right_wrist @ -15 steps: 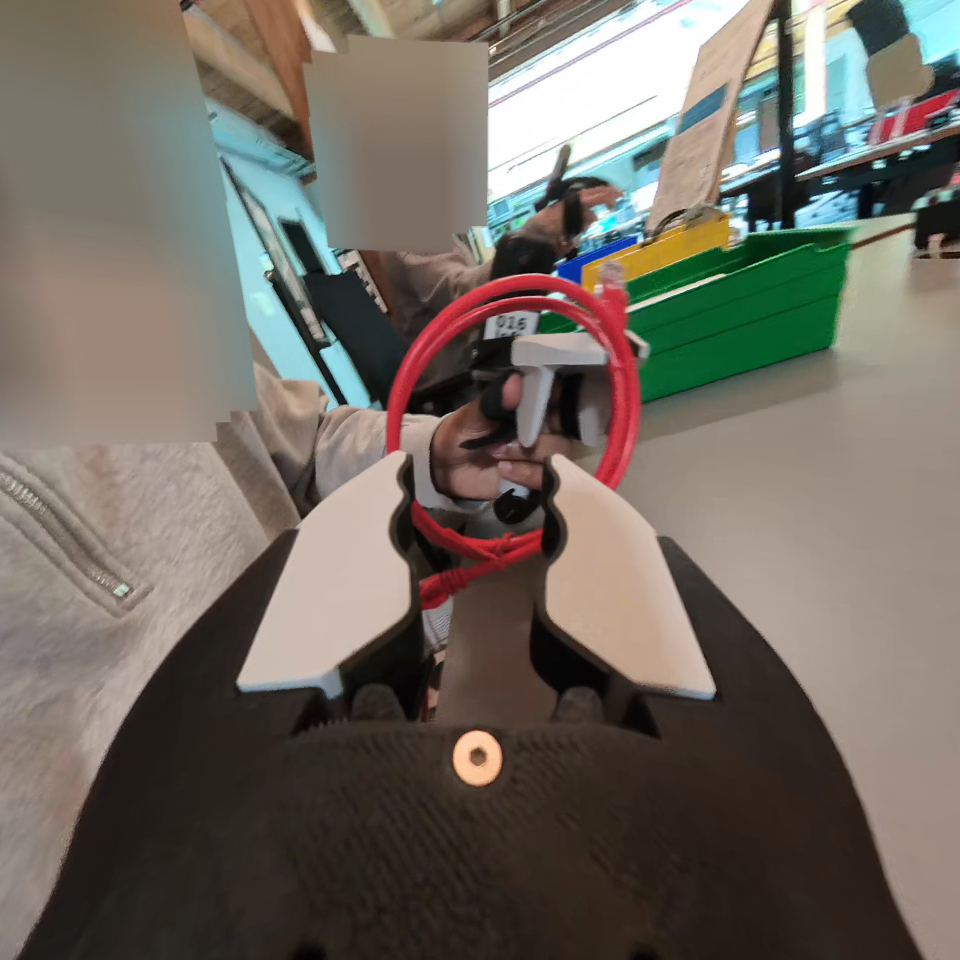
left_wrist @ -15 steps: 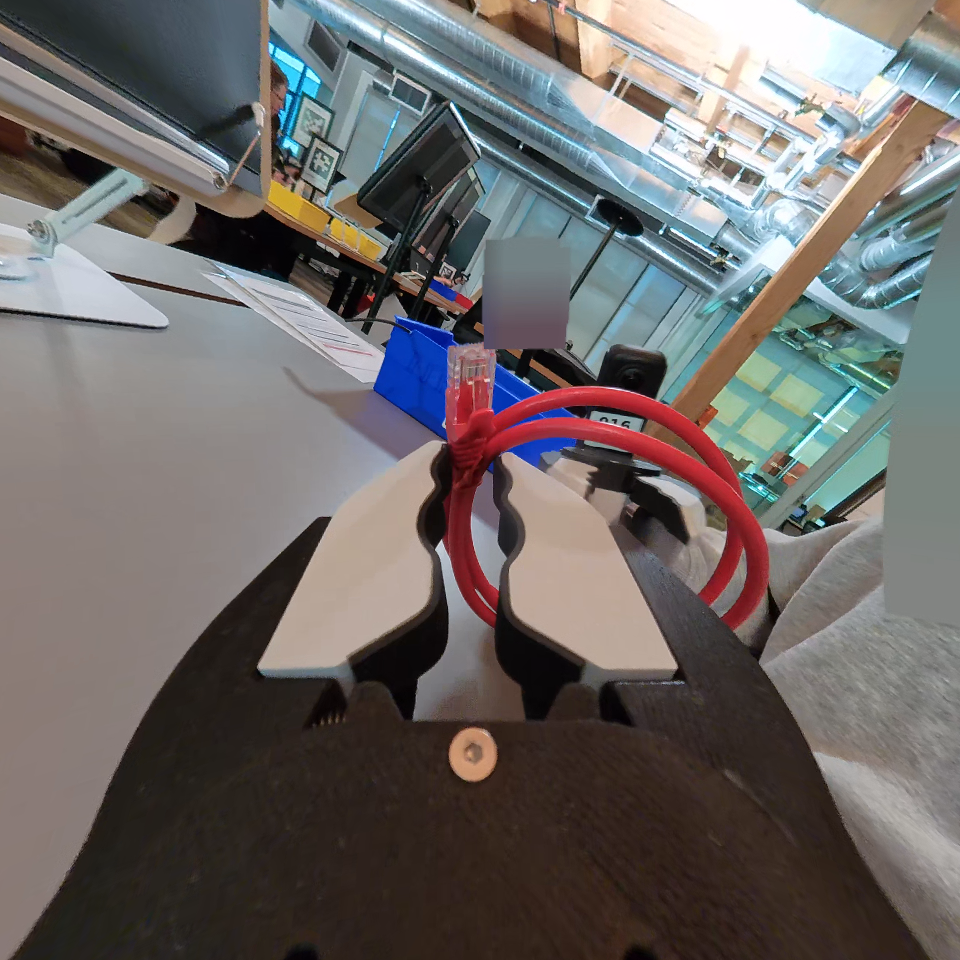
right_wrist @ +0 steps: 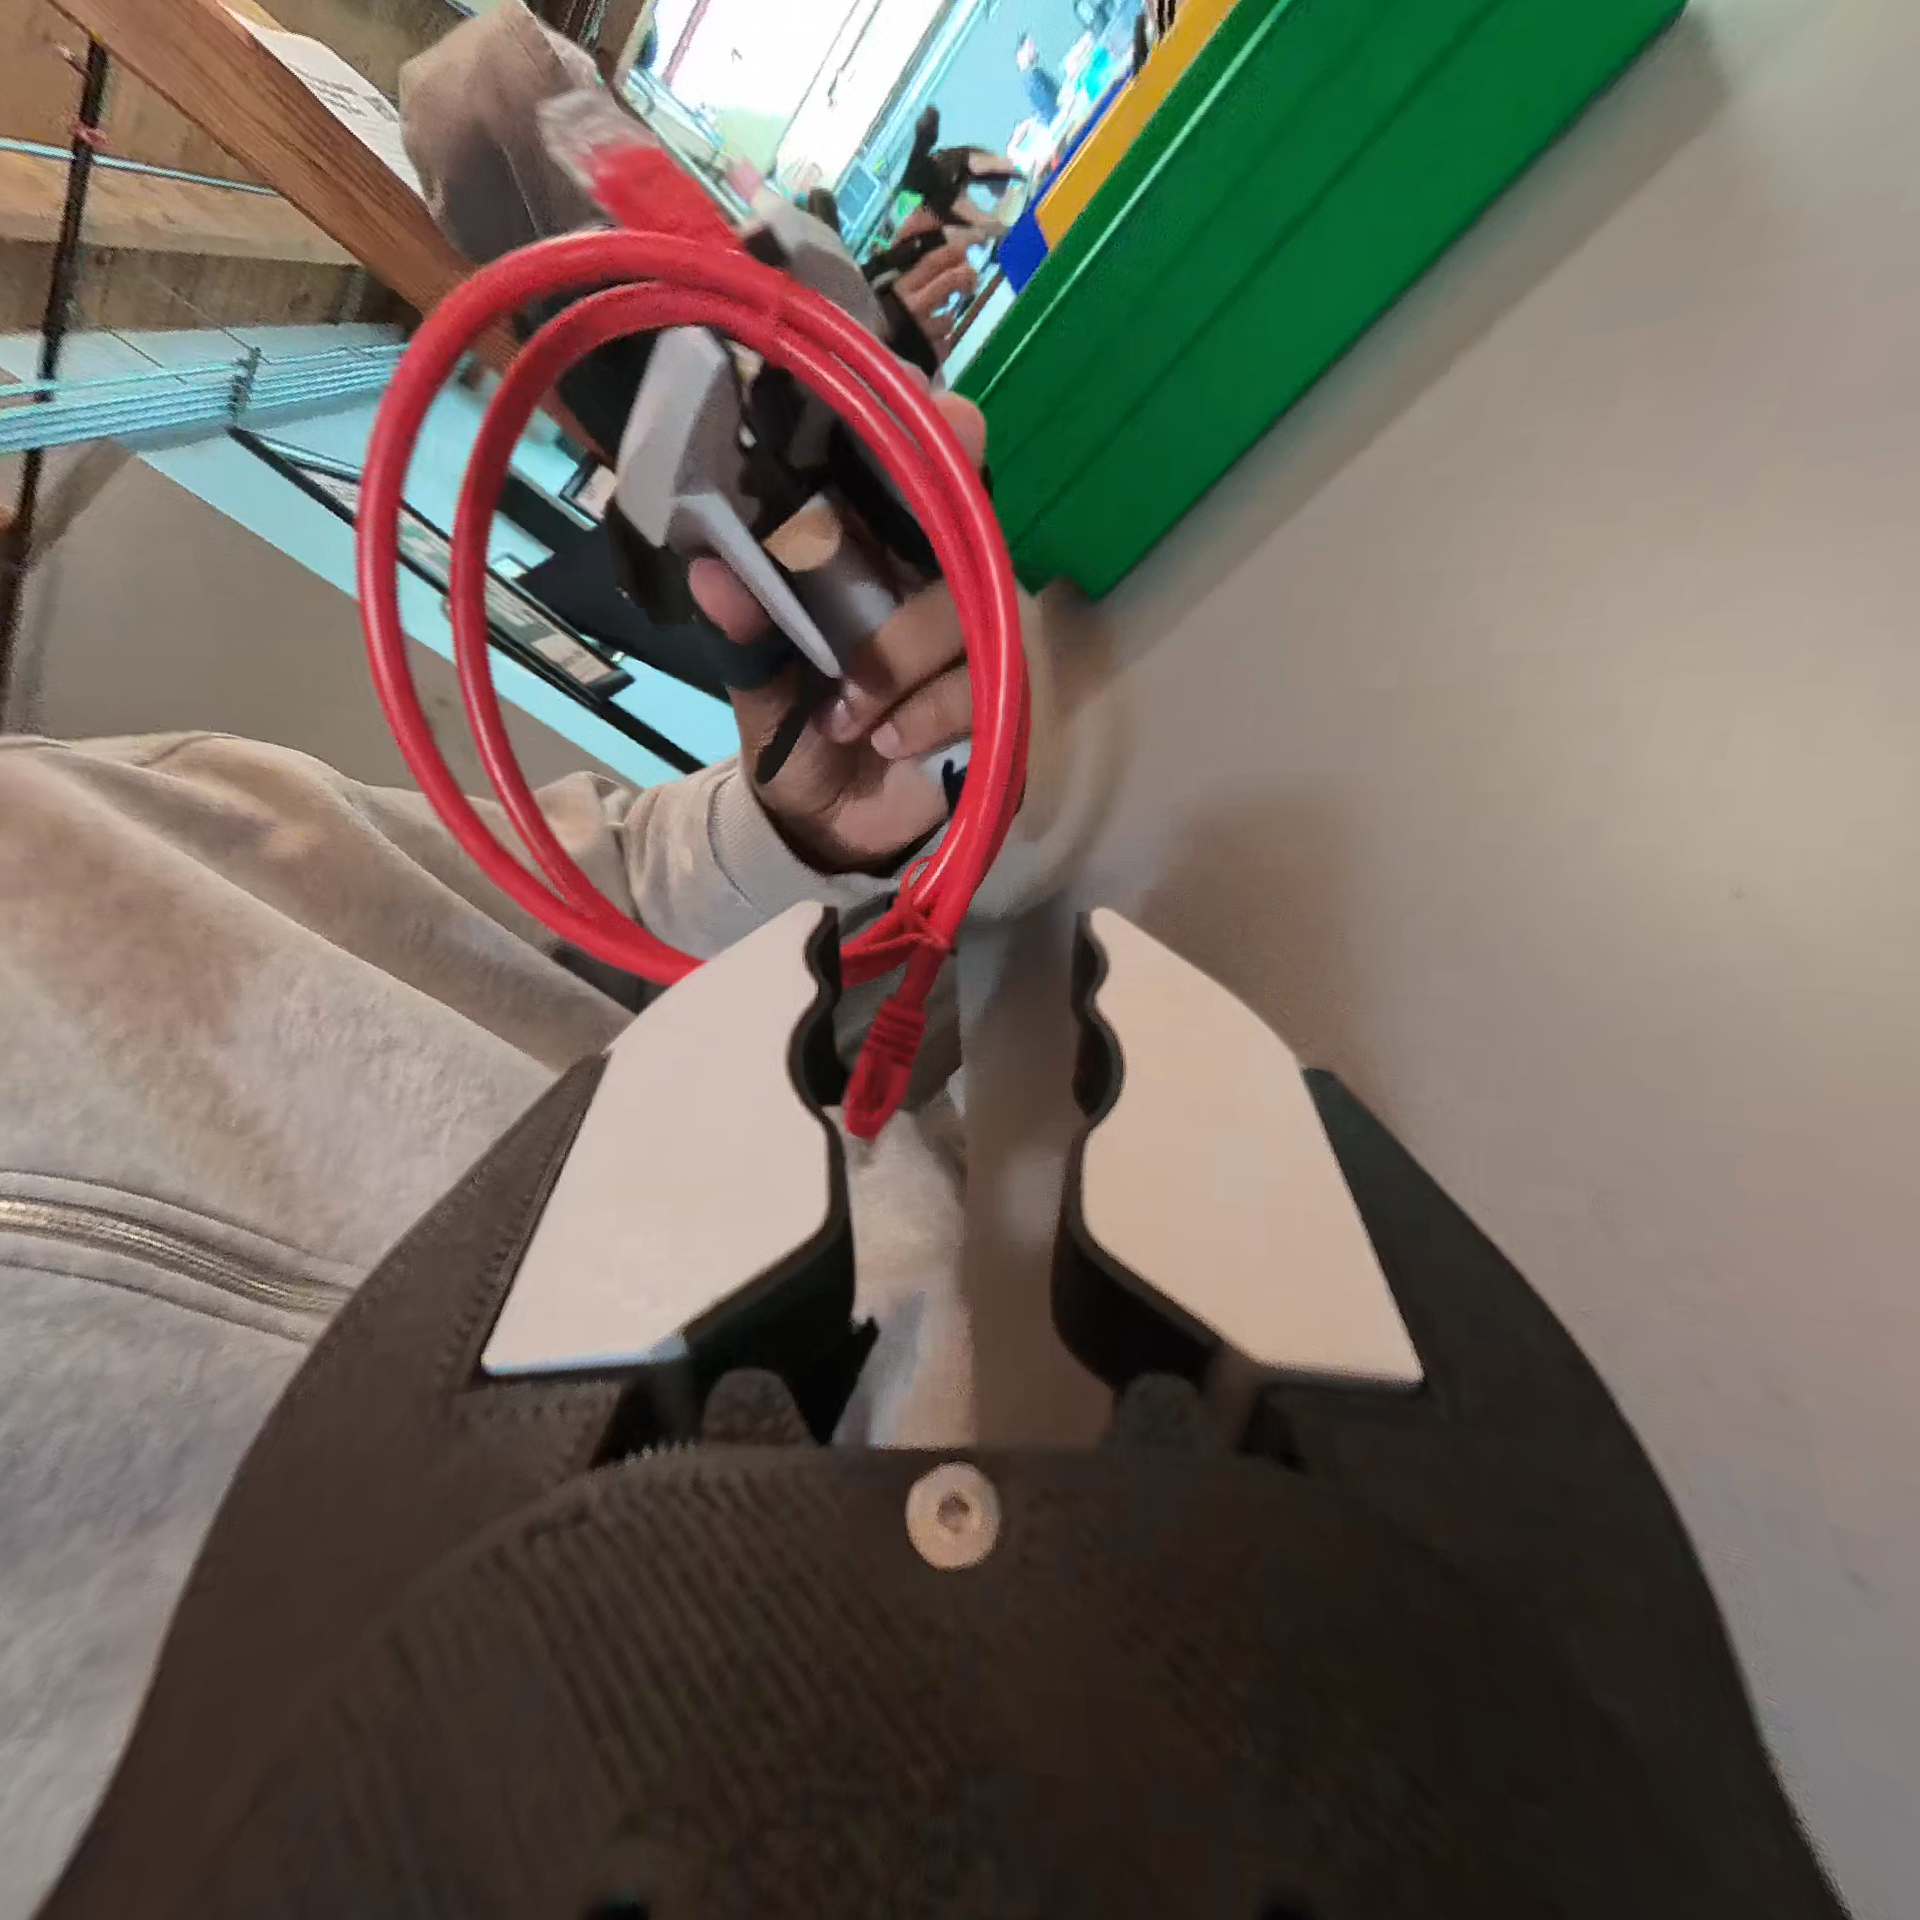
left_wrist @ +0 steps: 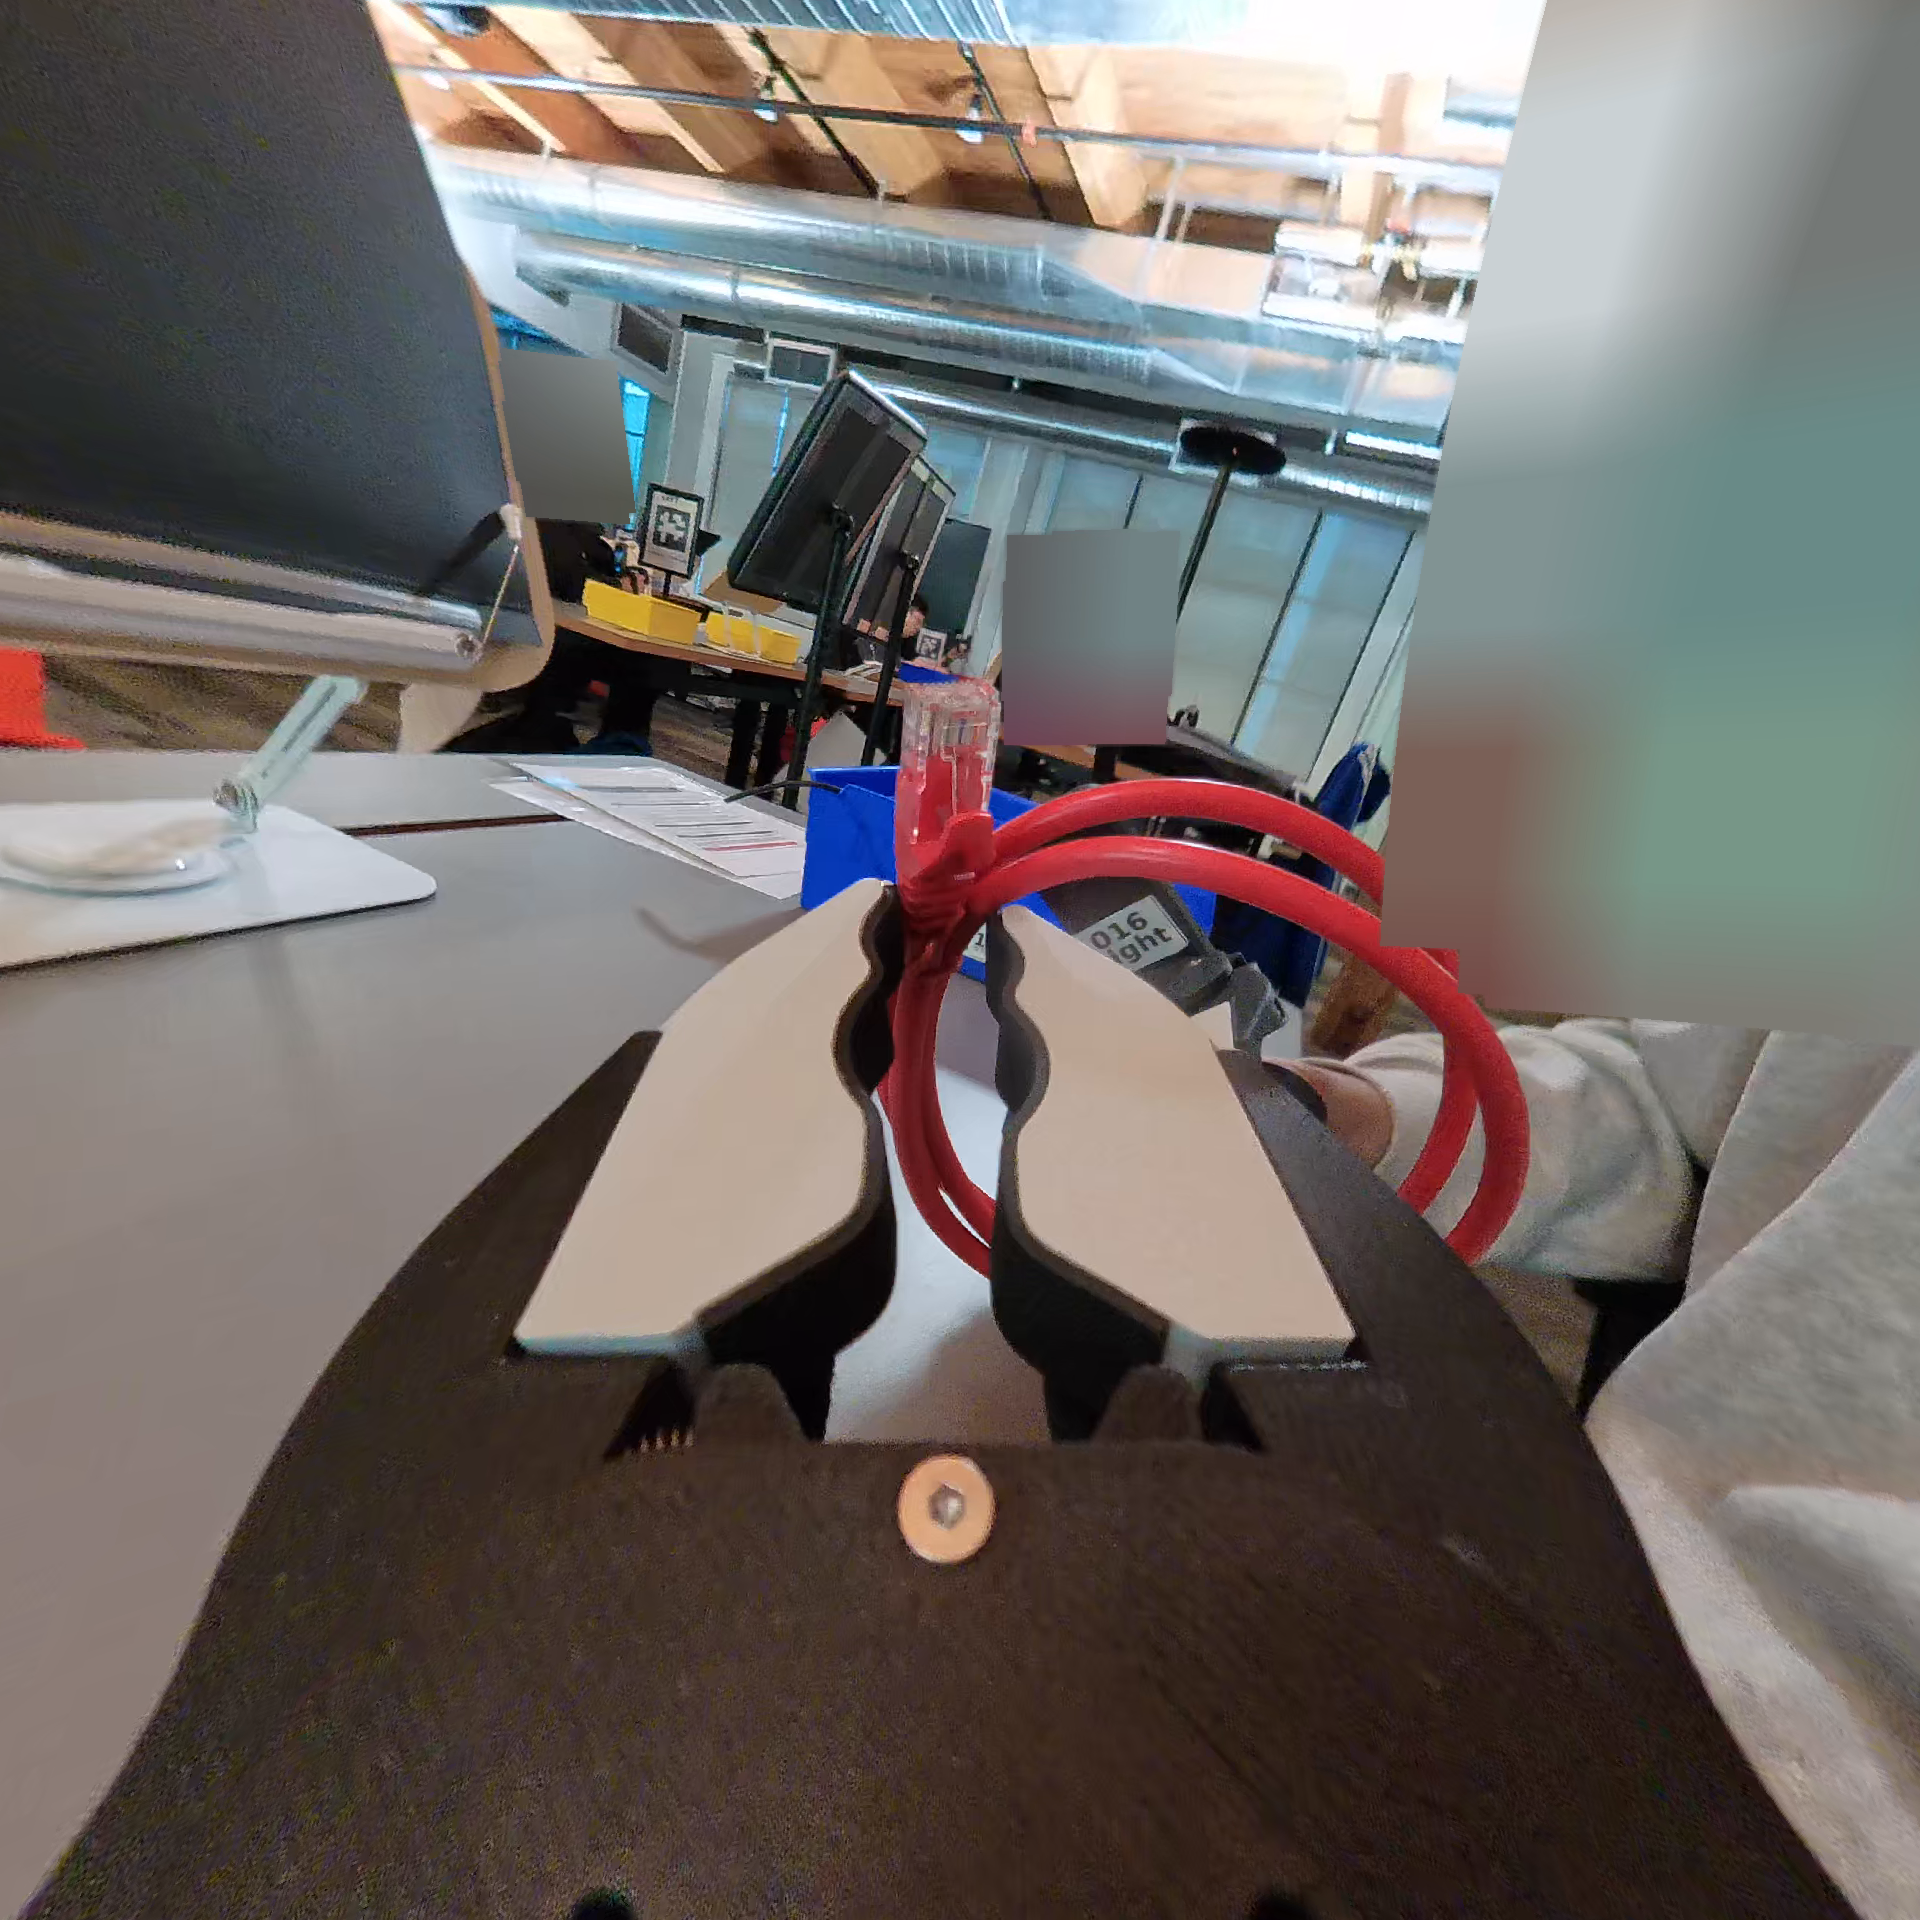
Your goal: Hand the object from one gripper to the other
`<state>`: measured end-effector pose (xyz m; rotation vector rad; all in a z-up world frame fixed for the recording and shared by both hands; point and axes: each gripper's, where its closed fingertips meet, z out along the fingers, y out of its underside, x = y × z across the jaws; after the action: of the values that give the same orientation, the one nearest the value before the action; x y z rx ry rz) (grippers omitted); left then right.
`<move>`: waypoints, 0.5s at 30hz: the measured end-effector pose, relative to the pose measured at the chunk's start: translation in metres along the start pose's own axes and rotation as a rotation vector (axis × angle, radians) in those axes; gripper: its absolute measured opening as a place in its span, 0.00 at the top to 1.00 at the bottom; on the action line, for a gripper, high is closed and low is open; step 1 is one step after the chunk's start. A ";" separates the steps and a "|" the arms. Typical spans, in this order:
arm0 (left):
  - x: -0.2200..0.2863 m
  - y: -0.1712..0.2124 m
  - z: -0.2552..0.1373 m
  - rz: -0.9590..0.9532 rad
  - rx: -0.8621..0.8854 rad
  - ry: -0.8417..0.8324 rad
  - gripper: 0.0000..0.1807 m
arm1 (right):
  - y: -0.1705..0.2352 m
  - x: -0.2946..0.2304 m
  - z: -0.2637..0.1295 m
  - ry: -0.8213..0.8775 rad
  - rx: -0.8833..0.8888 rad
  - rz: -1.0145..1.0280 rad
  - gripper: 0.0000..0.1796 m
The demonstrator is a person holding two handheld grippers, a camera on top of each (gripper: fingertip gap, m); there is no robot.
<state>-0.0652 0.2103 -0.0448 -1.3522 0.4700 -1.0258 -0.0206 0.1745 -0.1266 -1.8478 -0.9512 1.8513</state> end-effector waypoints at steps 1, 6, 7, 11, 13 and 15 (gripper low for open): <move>0.005 0.000 0.001 0.039 -0.010 0.003 0.91 | 0.003 -0.001 0.003 -0.015 -0.013 0.037 0.76; 0.030 0.004 0.008 0.266 -0.059 0.025 0.91 | 0.020 -0.005 0.014 -0.048 -0.091 0.110 0.82; 0.034 0.005 0.009 0.303 -0.065 0.026 0.91 | 0.023 -0.006 0.015 -0.049 -0.113 0.102 0.86; 0.043 0.007 0.011 0.332 -0.069 0.042 0.91 | 0.029 -0.007 0.017 -0.031 -0.157 0.080 0.90; 0.041 0.007 0.011 0.313 -0.064 0.042 0.91 | 0.027 -0.005 0.015 -0.021 -0.153 0.085 0.90; 0.037 0.006 0.011 0.273 -0.050 0.033 0.86 | 0.022 -0.002 0.012 -0.014 -0.128 0.095 0.91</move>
<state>-0.0356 0.1853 -0.0378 -1.2756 0.6886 -0.8165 -0.0272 0.1548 -0.1407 -1.9895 -1.0251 1.9008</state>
